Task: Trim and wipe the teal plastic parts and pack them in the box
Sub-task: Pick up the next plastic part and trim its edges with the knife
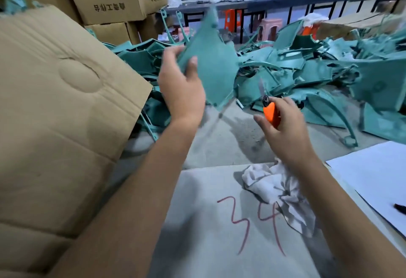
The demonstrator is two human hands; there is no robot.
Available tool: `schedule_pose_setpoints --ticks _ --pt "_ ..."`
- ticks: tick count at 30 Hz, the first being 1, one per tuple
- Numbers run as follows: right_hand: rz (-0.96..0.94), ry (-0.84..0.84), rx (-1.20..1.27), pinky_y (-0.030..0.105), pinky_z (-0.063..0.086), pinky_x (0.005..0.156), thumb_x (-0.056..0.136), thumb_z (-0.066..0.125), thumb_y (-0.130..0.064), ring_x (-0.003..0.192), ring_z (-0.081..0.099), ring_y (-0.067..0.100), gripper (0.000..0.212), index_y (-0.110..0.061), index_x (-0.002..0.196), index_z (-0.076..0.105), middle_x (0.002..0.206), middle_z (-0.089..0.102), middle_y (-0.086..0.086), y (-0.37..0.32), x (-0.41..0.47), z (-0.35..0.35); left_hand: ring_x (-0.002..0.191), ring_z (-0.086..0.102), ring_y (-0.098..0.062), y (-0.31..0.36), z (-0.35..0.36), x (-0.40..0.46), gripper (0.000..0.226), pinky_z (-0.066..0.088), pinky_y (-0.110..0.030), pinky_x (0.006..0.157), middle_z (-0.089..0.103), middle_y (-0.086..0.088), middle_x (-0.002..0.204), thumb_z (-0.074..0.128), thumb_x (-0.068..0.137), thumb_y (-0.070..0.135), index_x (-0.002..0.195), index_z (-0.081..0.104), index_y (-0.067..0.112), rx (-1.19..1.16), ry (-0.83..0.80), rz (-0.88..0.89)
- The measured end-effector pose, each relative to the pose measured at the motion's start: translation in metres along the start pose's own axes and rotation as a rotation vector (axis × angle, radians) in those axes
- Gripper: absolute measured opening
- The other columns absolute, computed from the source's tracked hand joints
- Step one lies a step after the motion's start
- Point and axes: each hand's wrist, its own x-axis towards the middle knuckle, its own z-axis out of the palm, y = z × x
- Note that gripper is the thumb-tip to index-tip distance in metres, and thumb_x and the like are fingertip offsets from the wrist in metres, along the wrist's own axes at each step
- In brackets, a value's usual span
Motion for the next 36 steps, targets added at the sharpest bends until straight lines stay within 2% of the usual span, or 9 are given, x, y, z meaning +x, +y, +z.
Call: schedule_pose_setpoints --ticks 2,4,7,11,19,26,30,32,36 --pt "-0.035 0.090 0.024 0.025 0.039 0.083 0.099 0.070 -0.027 0.090 0.051 0.011 0.033 -0.008 0.126 0.063 0.103 0.056 -0.002 0.001 -0.009 0.002 0.090 0.064 -0.003 -0.011 -0.004 -0.011 0.011 0.057 -0.029 0.080 0.064 0.003 0.103 0.054 0.104 0.018 0.113 0.057 0.012 -0.294 0.027 -0.369" --pt "-0.033 0.114 0.113 0.027 0.047 0.081 0.105 0.060 -0.028 0.085 0.057 0.009 0.027 -0.009 0.124 0.062 0.096 0.061 -0.005 0.003 -0.017 0.005 0.106 0.067 -0.025 -0.028 -0.006 -0.032 0.009 0.060 -0.048 0.086 0.066 -0.006 0.114 0.047 0.108 0.021 0.111 0.056 0.019 -0.464 -0.024 -0.662" --pt "-0.016 0.012 0.225 0.024 0.047 0.062 0.110 0.045 -0.034 0.066 0.061 0.007 0.033 -0.009 0.119 0.063 0.076 0.066 -0.014 0.004 -0.023 0.009 0.111 0.066 -0.034 -0.054 -0.013 -0.073 0.022 0.055 -0.056 0.097 0.069 -0.011 0.121 0.042 0.110 0.019 0.109 0.062 0.027 -0.479 -0.013 -0.860" --pt "-0.120 -0.171 0.191 0.021 0.042 0.060 0.102 0.045 -0.047 0.066 0.058 0.008 0.030 -0.019 0.109 0.052 0.077 0.064 -0.007 0.002 -0.029 0.016 0.100 0.066 -0.026 -0.077 -0.019 -0.094 0.032 0.058 -0.035 0.082 0.071 -0.003 0.102 0.041 0.110 0.015 0.095 0.066 0.029 -0.377 0.022 -0.853" --pt "-0.368 -0.208 0.093 0.036 0.039 0.054 0.109 0.045 -0.039 0.058 0.051 0.016 0.027 -0.018 0.095 0.055 0.065 0.055 -0.002 -0.002 -0.030 0.019 0.093 0.062 -0.029 -0.081 -0.015 -0.088 0.023 0.054 -0.059 0.097 0.067 -0.025 0.112 0.040 0.110 0.019 0.097 0.059 0.014 -0.412 -0.005 -1.062" --pt "-0.456 -0.246 -0.030 0.035 0.035 0.051 0.108 0.046 -0.042 0.057 0.044 0.011 0.030 -0.021 0.087 0.049 0.062 0.042 -0.014 -0.008 -0.028 0.021 0.047 0.067 -0.014 -0.060 -0.011 -0.097 0.025 0.051 -0.022 0.041 0.069 -0.012 0.083 0.043 0.107 0.009 0.111 0.065 -0.001 -0.503 -0.062 -1.273" --pt "-0.382 -0.055 -0.178 0.020 0.024 0.048 0.110 0.043 -0.041 0.049 0.037 0.005 0.031 -0.023 0.084 0.039 0.059 0.037 -0.015 -0.005 -0.029 0.019 0.049 0.065 -0.018 -0.057 -0.018 -0.095 0.024 0.046 -0.019 0.038 0.068 -0.014 0.084 0.043 0.106 0.008 0.100 0.065 0.000 -0.434 -0.141 -1.314" --pt "-0.283 0.008 -0.193 0.026 0.026 0.049 0.110 0.044 -0.038 0.048 0.039 0.013 0.035 -0.017 0.083 0.041 0.058 0.040 -0.009 0.000 -0.026 0.016 0.066 0.068 -0.024 -0.057 -0.020 -0.095 0.023 0.051 -0.022 0.041 0.070 -0.014 0.093 0.044 0.104 0.007 0.096 0.065 0.002 -0.424 -0.127 -1.330" --pt "-0.417 -0.079 -0.077 0.022 0.029 0.049 0.110 0.043 -0.039 0.050 0.041 0.008 0.033 -0.019 0.084 0.046 0.060 0.041 -0.013 -0.005 -0.030 0.017 0.075 0.072 -0.027 -0.053 -0.020 -0.093 0.025 0.063 -0.035 0.061 0.072 -0.016 0.097 0.043 0.100 0.000 0.098 0.068 0.000 -0.435 -0.087 -1.331"
